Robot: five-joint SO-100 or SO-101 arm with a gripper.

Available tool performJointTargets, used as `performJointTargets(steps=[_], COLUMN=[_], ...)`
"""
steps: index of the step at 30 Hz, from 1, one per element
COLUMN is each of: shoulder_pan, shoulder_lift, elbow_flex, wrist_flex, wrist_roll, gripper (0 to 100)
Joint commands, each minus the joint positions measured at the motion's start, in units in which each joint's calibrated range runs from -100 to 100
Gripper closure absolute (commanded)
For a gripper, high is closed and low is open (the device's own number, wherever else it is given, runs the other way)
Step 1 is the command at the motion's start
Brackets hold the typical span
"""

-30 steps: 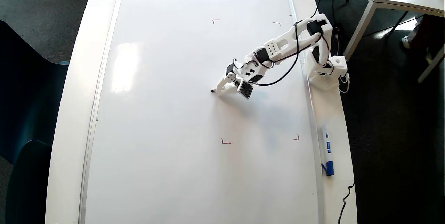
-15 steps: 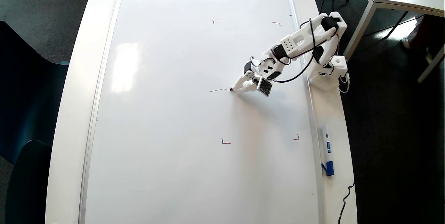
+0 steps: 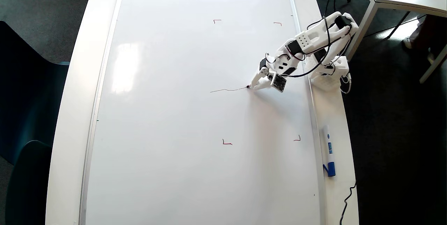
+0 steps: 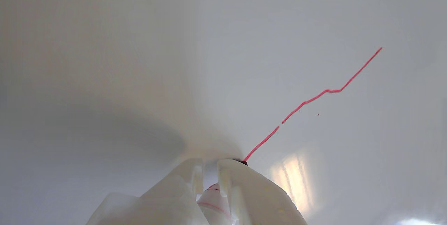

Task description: Draw on a whiteboard a robot head using a pen attached to the gripper

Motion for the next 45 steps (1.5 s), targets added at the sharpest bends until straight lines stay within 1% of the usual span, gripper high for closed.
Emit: performJointTargets(steps=[1,8,12,14,26,31,41,45], shoulder_pan=[-0.23,-0.23,-0.23,-0.23,0.73,5.74,18.19,21.58], shoulder_lift=[-4.78,-8.89,-10.40,-10.65,-10.82,-10.90,-10.90,-10.90], elbow_flex=[1.49,3.40,3.76,3.76,3.85,3.67,3.40,3.12], wrist_flex=[4.03,10.81,16.80,17.24,17.32,19.49,20.19,20.19], wrist_roll=[-0.37,-0.42,-0.53,-1.66,-1.39,-1.12,3.65,5.53], gripper=[99,99,99,99,99,99,99,99])
